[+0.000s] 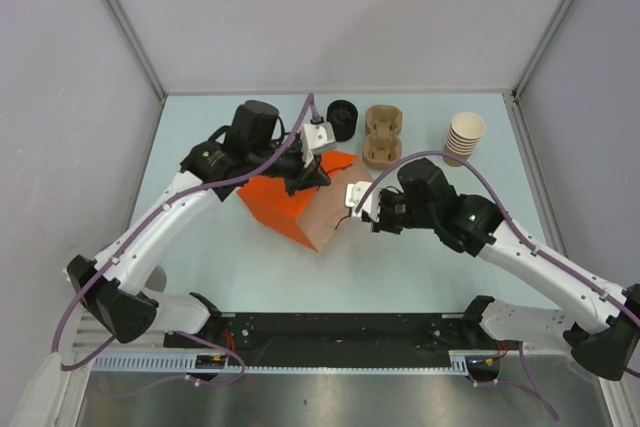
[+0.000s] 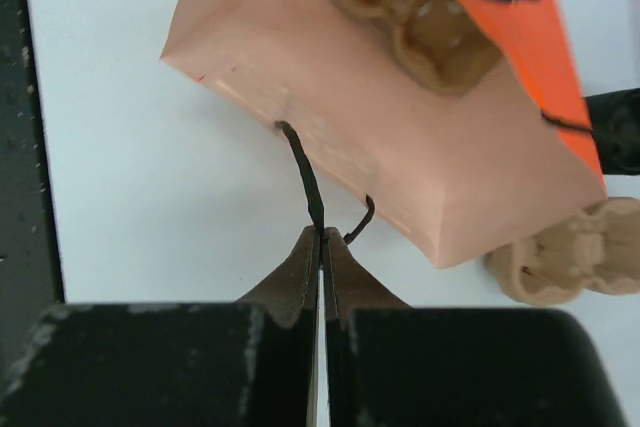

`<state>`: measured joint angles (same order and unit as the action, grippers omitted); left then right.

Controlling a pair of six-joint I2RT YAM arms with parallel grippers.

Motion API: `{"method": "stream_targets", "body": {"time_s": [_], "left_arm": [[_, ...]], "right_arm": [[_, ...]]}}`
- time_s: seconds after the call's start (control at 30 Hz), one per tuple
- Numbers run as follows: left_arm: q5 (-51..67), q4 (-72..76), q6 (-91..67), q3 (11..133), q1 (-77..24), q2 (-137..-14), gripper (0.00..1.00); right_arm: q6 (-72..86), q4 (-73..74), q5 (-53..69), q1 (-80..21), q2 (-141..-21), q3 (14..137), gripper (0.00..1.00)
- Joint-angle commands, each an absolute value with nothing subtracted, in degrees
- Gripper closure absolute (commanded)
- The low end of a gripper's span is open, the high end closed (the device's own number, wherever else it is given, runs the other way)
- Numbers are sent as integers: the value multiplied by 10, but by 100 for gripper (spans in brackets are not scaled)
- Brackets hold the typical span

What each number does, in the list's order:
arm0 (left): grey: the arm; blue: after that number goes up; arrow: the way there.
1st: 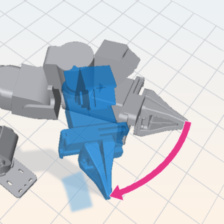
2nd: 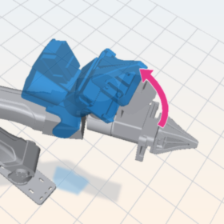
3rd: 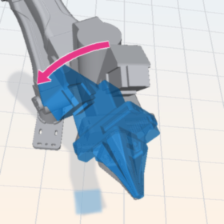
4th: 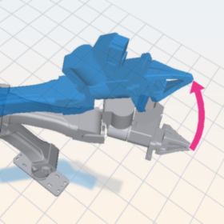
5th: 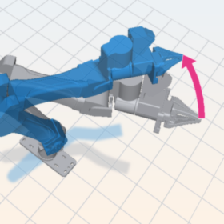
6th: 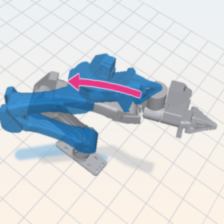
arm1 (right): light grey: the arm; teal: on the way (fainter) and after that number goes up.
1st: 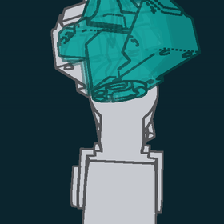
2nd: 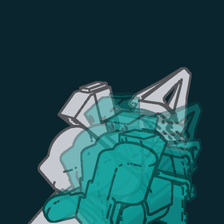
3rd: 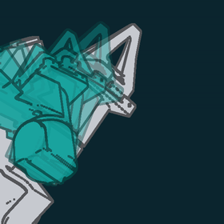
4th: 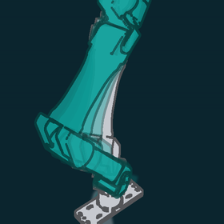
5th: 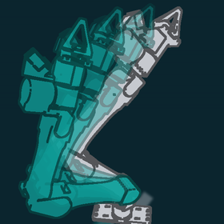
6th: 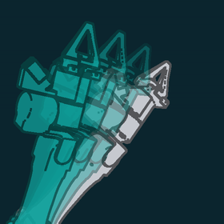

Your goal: Pack the takeout coffee

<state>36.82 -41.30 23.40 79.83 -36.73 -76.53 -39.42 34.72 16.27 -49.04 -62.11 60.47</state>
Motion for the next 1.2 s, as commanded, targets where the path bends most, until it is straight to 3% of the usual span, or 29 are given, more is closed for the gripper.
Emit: {"method": "stream_targets", "body": {"time_s": [0.0,0.5,0.67,0.9,1.17], "left_arm": [[352,-418,228,863,-333,-737,100],[323,-337,170,791,-252,-676,99],[222,-291,148,750,-250,-672,99],[155,-285,155,727,-245,-700,100],[150,-297,159,737,-245,-713,100]], "right_arm": [[-393,296,138,-475,-587,658,100],[-309,287,94,-471,-633,843,100],[-278,318,121,-470,-669,921,100],[-280,292,137,-469,-686,819,100],[-272,257,147,-478,-695,802,100]]}}
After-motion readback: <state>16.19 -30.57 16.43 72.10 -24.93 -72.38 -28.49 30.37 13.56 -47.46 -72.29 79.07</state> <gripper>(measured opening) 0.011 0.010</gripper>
